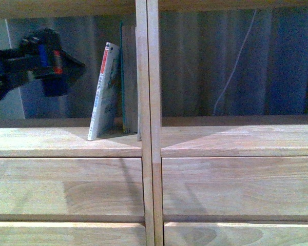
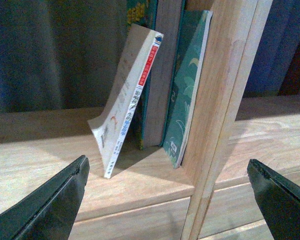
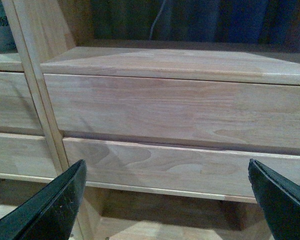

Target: Organize books on shelf

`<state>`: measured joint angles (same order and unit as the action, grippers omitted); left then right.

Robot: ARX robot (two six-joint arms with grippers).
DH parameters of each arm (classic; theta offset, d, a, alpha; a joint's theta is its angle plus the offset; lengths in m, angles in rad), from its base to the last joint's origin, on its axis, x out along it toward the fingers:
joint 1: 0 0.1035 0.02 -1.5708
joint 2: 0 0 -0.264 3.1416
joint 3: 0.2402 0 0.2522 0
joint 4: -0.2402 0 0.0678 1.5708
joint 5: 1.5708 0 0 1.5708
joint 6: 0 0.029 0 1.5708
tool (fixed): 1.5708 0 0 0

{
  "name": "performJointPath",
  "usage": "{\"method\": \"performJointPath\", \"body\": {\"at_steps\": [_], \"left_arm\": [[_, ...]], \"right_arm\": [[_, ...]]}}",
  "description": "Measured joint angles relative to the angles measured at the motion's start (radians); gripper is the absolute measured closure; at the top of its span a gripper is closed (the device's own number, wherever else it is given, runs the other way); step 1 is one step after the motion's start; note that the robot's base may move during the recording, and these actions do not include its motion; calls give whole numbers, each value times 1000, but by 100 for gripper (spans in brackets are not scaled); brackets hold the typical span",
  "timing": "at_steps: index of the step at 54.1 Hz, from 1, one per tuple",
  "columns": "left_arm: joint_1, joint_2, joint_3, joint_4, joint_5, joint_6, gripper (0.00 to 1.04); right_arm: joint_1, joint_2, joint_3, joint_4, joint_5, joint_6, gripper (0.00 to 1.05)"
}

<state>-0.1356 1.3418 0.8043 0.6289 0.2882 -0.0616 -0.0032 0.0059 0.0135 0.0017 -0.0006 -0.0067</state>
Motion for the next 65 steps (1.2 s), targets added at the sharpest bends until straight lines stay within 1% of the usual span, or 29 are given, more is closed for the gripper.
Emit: {"method": "performJointPath", "body": {"at_steps": [3, 8, 22, 29, 34, 35, 36, 37, 40, 42, 43, 44, 47, 48, 50, 51, 54, 55, 58, 59, 65], "left_arm": [[25, -80, -65, 0, 1, 0, 7], [76, -231, -181, -13, 37, 4, 7], [254, -613, -455, -135, 185, 26, 7], [346, -772, -568, -179, 291, 27, 7], [409, -896, -634, -261, 375, 23, 7], [409, -928, -643, -294, 354, 31, 9], [401, -969, -646, -352, 278, 35, 12], [394, -989, -649, -381, 246, 36, 14], [354, -1124, -676, -543, 50, 42, 24], [338, -1182, -692, -595, -18, 44, 30], [327, -1207, -698, -613, -57, 46, 33], [322, -1215, -702, -618, -74, 46, 35], [291, -1243, -712, -630, -145, 48, 45], [262, -1252, -715, -636, -200, 49, 49], [202, -1262, -720, -636, -261, 50, 56], [190, -1265, -721, -636, -269, 50, 58], [150, -1274, -726, -636, -270, 53, 69], [147, -1275, -727, -636, -271, 53, 71], [142, -1280, -732, -636, -286, 53, 81], [142, -1281, -734, -636, -286, 53, 83], [140, -1289, -747, -636, -287, 52, 102]], "right_arm": [[0, 0, 0, 0, 0, 0, 7], [0, 0, 0, 0, 0, 0, 7], [0, 0, 0, 0, 0, 0, 7], [0, 0, 0, 0, 0, 0, 7], [0, 0, 0, 0, 0, 0, 7], [0, 0, 0, 0, 0, 0, 7], [0, 0, 0, 0, 0, 0, 7], [0, 0, 0, 0, 0, 0, 7], [0, 0, 0, 0, 1, 0, 7], [0, 0, 0, 0, 0, 0, 7], [0, 0, 0, 0, 1, 0, 7], [0, 0, 0, 0, 0, 0, 7], [0, 0, 0, 0, 0, 0, 7], [0, 0, 0, 0, -2, 0, 7], [0, 0, 0, 0, 0, 0, 7], [0, 0, 0, 0, 1, 0, 7], [0, 0, 0, 0, 0, 0, 7], [0, 0, 0, 0, 0, 0, 7], [0, 0, 0, 0, 0, 0, 7], [0, 0, 0, 0, 0, 0, 7], [0, 0, 0, 0, 0, 0, 7]]}}
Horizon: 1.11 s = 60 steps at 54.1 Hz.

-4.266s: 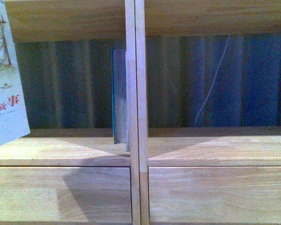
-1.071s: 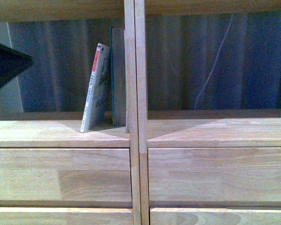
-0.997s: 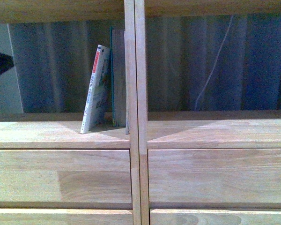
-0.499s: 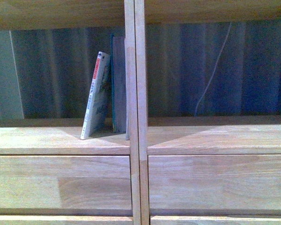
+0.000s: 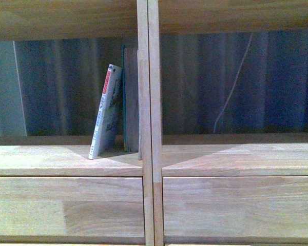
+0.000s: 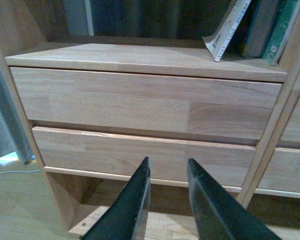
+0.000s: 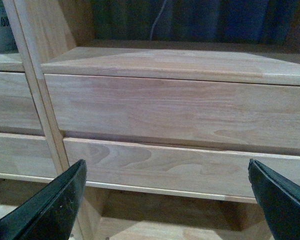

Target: Organize books on shelf

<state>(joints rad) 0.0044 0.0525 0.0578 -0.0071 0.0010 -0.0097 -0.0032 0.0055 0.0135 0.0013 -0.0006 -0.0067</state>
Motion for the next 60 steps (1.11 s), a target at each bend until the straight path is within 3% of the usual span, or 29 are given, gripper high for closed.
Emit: {"method": "performJointPath", "body": {"at_steps": [20, 50, 60], "left_arm": [[-1, -47, -45, 3, -1, 4, 102], [-1, -47, -45, 3, -1, 5, 8], [-1, -47, -45, 3, -1, 5, 7]], "right_arm": [[0, 0, 0, 0, 1, 0, 7], [0, 0, 0, 0, 0, 0, 7], [0, 0, 0, 0, 0, 0, 7]]}}
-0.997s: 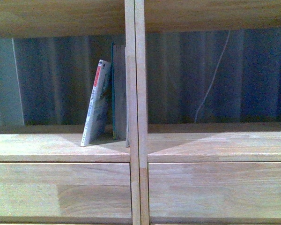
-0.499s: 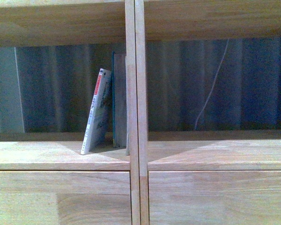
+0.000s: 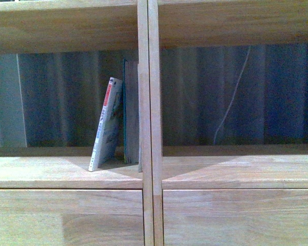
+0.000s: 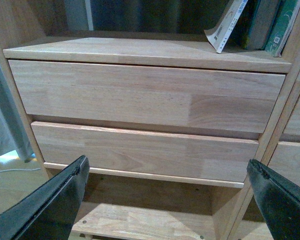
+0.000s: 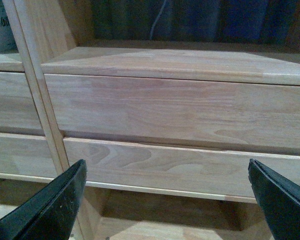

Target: Organize books on shelf

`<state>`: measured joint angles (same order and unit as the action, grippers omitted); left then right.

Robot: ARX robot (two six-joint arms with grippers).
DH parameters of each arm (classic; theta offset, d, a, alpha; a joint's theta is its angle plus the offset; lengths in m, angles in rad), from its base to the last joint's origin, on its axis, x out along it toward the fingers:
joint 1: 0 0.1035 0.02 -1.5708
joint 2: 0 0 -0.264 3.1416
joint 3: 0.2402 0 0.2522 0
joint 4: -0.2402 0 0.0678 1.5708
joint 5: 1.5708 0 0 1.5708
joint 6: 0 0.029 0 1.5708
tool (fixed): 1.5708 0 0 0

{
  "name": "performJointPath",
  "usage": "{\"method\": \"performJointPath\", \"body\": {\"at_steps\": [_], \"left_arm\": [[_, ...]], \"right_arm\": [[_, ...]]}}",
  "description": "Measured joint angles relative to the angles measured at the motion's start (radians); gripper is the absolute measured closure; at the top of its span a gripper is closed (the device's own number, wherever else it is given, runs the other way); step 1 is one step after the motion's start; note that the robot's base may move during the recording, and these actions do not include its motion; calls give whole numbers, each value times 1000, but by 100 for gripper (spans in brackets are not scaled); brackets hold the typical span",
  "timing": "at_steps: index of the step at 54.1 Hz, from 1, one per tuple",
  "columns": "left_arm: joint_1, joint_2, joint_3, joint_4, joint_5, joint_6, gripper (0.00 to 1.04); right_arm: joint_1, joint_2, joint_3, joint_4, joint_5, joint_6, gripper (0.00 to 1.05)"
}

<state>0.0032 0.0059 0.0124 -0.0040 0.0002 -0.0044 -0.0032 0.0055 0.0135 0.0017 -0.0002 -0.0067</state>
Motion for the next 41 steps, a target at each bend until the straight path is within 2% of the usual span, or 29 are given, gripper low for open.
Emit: {"method": "performJointPath", "body": {"at_steps": [41], "left_arm": [[0, 0, 0, 0, 0, 0, 7]], "right_arm": [[0, 0, 0, 0, 0, 0, 7]]}}
